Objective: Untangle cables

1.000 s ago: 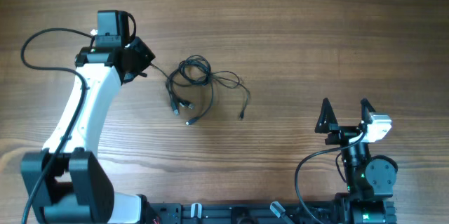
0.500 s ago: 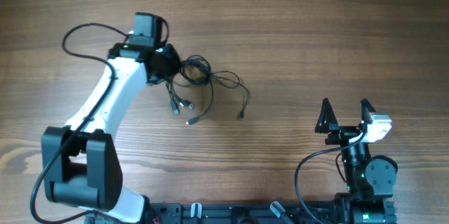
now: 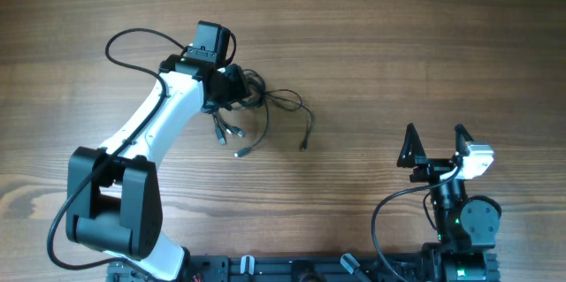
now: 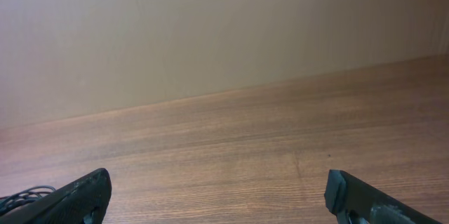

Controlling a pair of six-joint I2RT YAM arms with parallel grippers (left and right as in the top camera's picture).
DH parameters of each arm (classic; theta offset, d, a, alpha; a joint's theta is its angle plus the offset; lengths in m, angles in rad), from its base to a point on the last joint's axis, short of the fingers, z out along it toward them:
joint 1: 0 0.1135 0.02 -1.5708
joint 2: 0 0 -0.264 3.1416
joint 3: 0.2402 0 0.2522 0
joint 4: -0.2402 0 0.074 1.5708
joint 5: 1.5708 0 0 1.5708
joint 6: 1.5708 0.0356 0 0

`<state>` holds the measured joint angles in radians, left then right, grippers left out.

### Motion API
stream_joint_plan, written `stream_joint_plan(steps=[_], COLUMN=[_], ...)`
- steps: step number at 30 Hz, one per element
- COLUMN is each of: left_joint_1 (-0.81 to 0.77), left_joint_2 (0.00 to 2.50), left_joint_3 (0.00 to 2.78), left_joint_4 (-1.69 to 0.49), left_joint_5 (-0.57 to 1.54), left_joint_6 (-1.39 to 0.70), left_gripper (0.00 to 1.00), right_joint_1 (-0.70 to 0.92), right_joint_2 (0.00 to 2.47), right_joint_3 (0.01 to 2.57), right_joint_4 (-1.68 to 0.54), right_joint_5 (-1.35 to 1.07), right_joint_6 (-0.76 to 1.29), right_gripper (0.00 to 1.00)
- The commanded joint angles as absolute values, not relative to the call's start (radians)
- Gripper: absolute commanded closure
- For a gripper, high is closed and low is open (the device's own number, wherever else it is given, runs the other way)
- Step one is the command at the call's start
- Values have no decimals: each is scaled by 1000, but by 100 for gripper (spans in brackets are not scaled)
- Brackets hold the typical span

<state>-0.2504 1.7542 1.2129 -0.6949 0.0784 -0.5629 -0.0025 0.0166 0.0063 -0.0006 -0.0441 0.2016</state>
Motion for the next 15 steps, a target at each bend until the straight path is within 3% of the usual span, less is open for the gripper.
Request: stream_joint_plan(steps=[1,15], left_joint_1=[-252,-252], left_joint_2=[1766,1767], left_joint_3=[1214,1211], left_joint_4=[-699,-658], left_joint_5=[-17,-51], left_joint_6=[-554,-554], left_gripper=[28,18], right_joint_1=[2,2], right_joint_2=[14,14], right_joint_3=[5,5], right_joint_4=[2,2], right_joint_5=[-46,-46], right_joint_6=[210,210], right_gripper=[0,0])
